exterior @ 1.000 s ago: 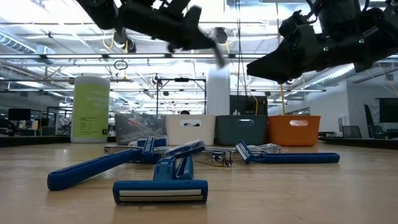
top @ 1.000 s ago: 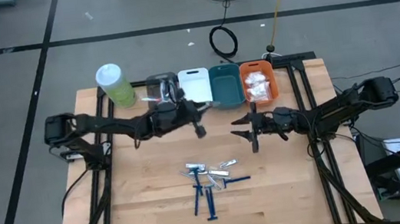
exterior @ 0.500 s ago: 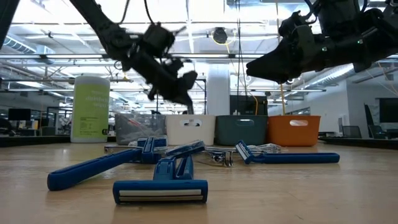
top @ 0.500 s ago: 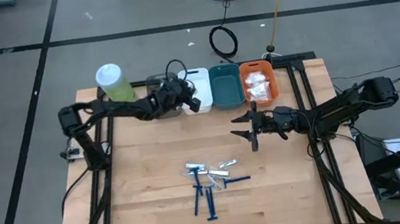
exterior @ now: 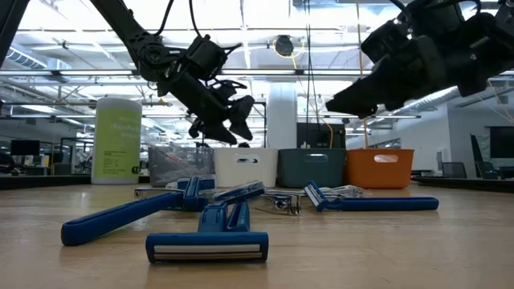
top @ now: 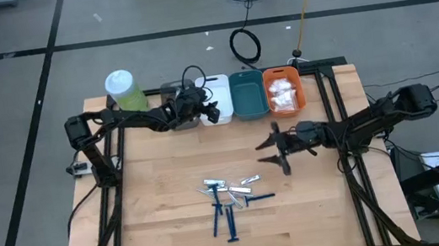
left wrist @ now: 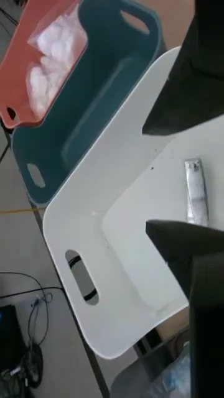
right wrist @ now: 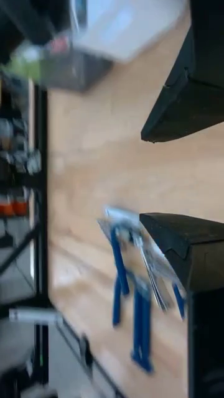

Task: Pick & Place Travel size toiletries
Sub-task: Put the silver nail cutter into the white bin

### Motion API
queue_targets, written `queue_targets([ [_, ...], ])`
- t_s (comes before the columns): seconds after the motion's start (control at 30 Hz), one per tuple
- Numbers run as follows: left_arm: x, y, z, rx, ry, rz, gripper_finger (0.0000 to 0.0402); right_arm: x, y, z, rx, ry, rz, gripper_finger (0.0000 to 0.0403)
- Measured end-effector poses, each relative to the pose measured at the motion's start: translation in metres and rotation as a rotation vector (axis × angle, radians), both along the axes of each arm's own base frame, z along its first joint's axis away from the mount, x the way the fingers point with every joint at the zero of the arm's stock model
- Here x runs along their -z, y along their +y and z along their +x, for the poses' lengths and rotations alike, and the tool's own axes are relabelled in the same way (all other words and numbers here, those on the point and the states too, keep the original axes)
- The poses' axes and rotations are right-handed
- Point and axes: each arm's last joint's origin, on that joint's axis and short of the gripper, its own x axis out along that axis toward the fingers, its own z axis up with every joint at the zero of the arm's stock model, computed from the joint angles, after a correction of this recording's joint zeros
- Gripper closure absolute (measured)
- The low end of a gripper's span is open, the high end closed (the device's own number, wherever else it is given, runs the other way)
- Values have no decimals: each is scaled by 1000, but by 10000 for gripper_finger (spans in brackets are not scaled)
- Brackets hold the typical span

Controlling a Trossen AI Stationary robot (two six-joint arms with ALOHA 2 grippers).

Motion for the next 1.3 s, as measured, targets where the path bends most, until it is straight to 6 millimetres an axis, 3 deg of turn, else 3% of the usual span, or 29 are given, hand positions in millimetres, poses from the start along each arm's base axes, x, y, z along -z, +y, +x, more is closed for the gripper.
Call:
queue_targets([
  [0.2,-4,-3,4,39,-45,3,109,9,17,-4,-99,101,45,216],
  [0.47,-16,-22,18,209,-196,9,77,32,40,1,-67,192,39,217],
  [0.8,-29,-64,32,495,-242,139,94,66,50,33,-31,350,9,218],
  [1.03,-56,-102,23,605,-185,220,105,79,47,38,-22,465,-43,221],
  [1.17,-75,-119,12,647,-169,247,102,80,44,38,-19,478,-50,250],
  [1.3,-88,-130,2,678,-164,258,97,81,43,38,-61,484,-59,318],
])
